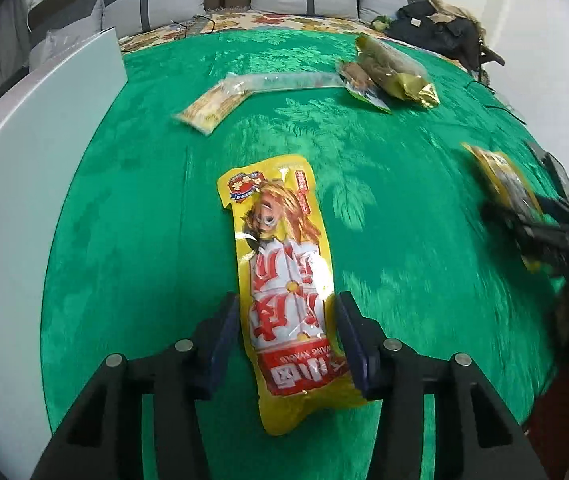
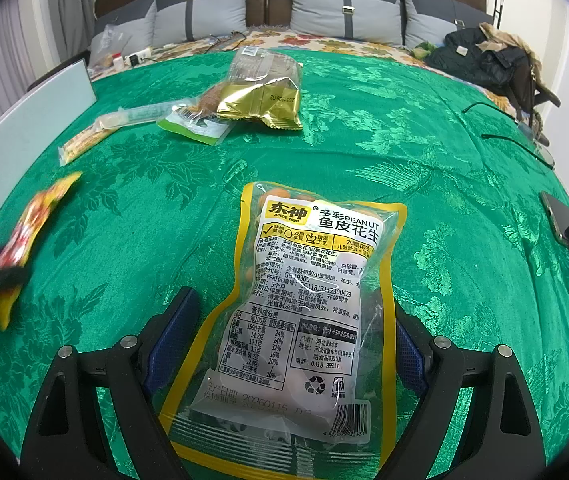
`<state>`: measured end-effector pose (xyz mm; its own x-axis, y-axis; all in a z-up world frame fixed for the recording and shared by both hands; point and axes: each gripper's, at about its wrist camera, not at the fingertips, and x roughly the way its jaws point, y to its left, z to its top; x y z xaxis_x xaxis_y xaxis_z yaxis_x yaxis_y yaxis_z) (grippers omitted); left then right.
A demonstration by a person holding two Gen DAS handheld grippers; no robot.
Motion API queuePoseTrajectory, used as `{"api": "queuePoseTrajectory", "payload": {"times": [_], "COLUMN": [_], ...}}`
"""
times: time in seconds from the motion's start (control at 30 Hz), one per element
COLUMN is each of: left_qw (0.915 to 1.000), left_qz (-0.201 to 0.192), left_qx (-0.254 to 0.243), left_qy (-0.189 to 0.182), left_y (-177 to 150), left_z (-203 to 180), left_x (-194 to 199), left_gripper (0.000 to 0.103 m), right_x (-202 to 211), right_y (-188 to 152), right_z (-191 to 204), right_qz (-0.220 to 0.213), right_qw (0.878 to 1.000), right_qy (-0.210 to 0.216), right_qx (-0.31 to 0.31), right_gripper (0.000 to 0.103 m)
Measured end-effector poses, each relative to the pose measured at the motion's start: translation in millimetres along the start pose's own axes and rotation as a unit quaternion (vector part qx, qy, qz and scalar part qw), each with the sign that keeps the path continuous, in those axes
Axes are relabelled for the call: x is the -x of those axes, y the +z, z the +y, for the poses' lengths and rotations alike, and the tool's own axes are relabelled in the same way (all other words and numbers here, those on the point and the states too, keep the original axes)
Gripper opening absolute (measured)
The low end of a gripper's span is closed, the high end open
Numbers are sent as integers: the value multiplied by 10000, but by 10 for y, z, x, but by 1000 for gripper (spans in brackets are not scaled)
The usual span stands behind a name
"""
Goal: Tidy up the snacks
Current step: 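Carry both packs over the white box and open both grippers to drop them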
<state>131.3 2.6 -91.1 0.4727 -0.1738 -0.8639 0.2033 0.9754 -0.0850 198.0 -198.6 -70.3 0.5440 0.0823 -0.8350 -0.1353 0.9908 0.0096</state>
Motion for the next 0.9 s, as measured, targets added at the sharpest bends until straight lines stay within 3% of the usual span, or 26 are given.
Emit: {"api": "queuePoseTrajectory", "payload": {"times": [0.03, 0.1, 0.2, 0.23, 0.37, 0.47, 0.53, 0.57, 0.6, 0.67, 0.77, 0.9], "left_qw": [10000, 9999, 9995, 9993, 9983, 9988, 9991, 9991, 9990, 9995, 9997, 9968], "left_qz": [24, 35, 48, 68, 242, 244, 111, 128, 175, 163, 47, -142], "left_qx": [37, 142, 309, 308, -57, -30, -46, -70, -64, 18, 240, 635], "left_qy": [-50, 4, 106, 178, 527, 424, 414, 397, 395, 252, -17, -462], "left_y": [-23, -5, 104, 151, 255, 230, 215, 208, 192, 135, 50, -19], "left_z": [15, 31, 40, 24, -102, -64, -35, -17, 16, 84, 183, 274], "left_x": [9, -8, -98, -145, -268, -235, -166, -138, -125, -78, 42, 234], "left_gripper": [70, 86, 87, 93, 96, 86, 50, 48, 48, 48, 48, 48], "right_x": [0, 0, 0, 0, -21, -105, -157, -171, -152, -113, 42, 284], "right_y": [0, 0, 1, 1, 43, 213, 312, 362, 406, 451, 441, 341], "right_z": [4, 3, 2, 2, 7, -6, -20, -37, -74, -172, -337, -464], "right_qz": [1, 1, 1, 1, 134, 820, 1212, 1358, 1400, 1495, 1368, 1057], "right_qw": [10000, 10000, 10000, 10000, 9999, 9966, 9926, 9907, 9900, 9872, 9825, 9668], "right_qy": [1, -1, 2, 5, 20, 39, 69, 21, 31, 188, 578, 1374], "right_qx": [0, 2, 1, -1, 22, -69, -75, -78, -165, -516, -1129, -1875], "right_gripper": [90, 90, 90, 90, 90, 90, 88, 81, 66, 56, 56, 56]}}
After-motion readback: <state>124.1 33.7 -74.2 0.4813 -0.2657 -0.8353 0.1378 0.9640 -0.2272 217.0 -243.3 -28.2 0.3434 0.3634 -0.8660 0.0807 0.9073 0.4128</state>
